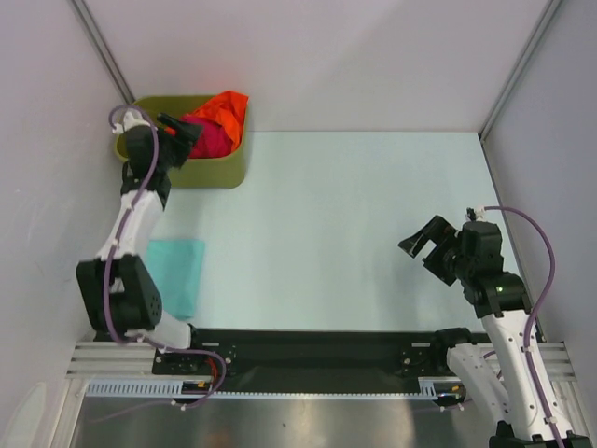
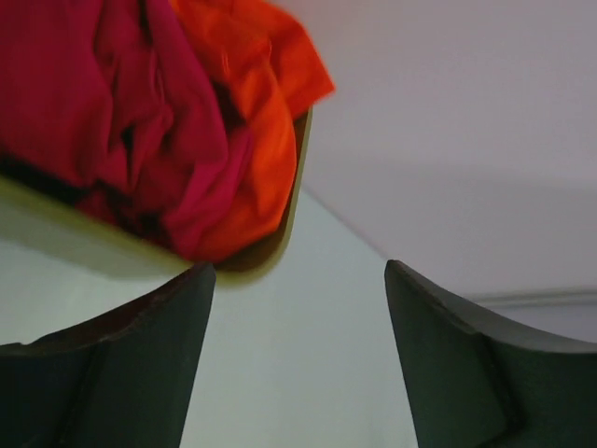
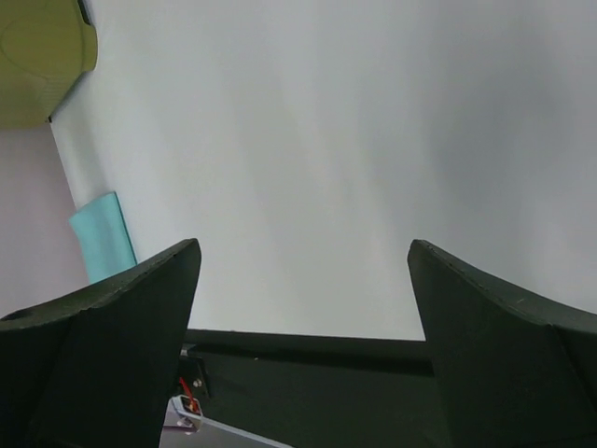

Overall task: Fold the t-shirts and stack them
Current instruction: Grab the tshirt from the pile

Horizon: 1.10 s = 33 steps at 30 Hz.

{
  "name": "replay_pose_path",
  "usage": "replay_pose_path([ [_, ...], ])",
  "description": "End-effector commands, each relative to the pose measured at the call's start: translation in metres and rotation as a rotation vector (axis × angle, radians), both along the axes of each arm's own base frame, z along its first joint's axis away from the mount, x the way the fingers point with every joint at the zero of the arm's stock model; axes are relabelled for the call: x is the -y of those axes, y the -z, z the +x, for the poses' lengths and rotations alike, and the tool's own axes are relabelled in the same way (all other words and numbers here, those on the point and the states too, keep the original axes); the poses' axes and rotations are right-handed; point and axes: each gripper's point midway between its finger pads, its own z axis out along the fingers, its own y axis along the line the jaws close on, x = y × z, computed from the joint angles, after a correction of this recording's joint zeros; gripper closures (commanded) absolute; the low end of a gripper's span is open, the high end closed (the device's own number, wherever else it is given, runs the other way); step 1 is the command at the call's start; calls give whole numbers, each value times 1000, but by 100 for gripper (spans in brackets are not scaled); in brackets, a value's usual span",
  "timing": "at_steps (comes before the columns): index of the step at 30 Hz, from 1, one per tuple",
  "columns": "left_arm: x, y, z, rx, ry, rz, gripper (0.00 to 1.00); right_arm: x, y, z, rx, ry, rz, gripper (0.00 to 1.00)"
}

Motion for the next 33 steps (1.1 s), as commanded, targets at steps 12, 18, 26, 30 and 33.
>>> replay_pose_path([
  [12, -71, 9, 150, 25, -169, -278, 28, 32, 4, 23, -7, 102, -106, 0],
  [18, -78, 45, 165, -62, -233, -362, 21, 36, 13, 30, -32, 123, -111, 0],
  [26, -76, 76, 188, -45, -217, -436, 60, 40, 19, 34, -56, 133, -112, 0],
  [30, -64, 60, 185, 40, -153, -514, 100, 37, 20, 36, -63, 119, -108, 0],
  [33, -56, 27, 170, 176, -92, -578, 100, 33, 17, 38, -55, 90, -97, 0],
])
